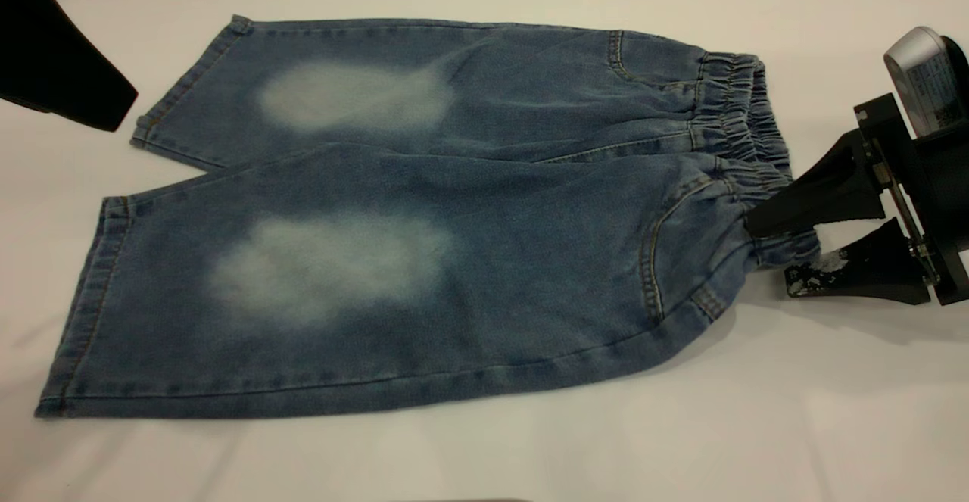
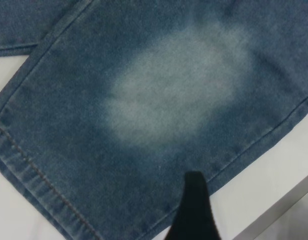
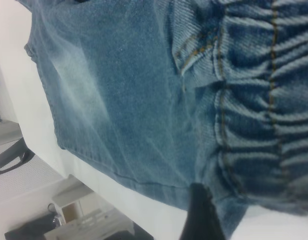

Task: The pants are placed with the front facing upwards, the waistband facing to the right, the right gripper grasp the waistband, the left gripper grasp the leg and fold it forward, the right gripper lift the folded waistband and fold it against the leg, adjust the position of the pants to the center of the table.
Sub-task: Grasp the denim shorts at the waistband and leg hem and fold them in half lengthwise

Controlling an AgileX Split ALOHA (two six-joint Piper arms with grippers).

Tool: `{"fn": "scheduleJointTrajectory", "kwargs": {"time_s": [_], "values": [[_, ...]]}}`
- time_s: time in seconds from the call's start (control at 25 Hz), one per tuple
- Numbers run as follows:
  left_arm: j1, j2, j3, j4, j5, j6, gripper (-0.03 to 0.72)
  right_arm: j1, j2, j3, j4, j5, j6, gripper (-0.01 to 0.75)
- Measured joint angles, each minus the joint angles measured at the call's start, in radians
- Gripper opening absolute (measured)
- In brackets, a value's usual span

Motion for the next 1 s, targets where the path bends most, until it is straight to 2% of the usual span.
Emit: {"fn": "scheduleJointTrajectory", "kwargs": {"time_s": [0.28, 0.52, 0.6, 0.8, 0.88, 1.0], "values": [[0.0, 0.0, 0.0, 0.0, 0.0, 0.0, 0.516, 0.0, 0.0, 0.0, 0.095, 0.002, -0.078, 0.457], [0.0, 0.0, 0.0, 0.003, -0.001, 0.0, 0.516, 0.0, 0.0, 0.0, 0.099, -0.052, -0.08, 0.437], [0.0, 0.0, 0.0, 0.019, -0.002, 0.0, 0.516, 0.0, 0.0, 0.0, 0.098, -0.055, -0.08, 0.37], [0.0, 0.024, 0.0, 0.138, -0.001, -0.029, 0.516, 0.0, 0.0, 0.0, 0.094, -0.058, -0.085, 0.086], [0.0, 0.056, 0.0, 0.203, 0.004, -0.068, 0.516, 0.0, 0.0, 0.0, 0.094, -0.055, -0.086, 0.054], [0.0, 0.142, 0.0, 0.295, 0.031, -0.099, 0.516, 0.0, 0.0, 0.0, 0.094, -0.041, -0.088, 0.053]]}}
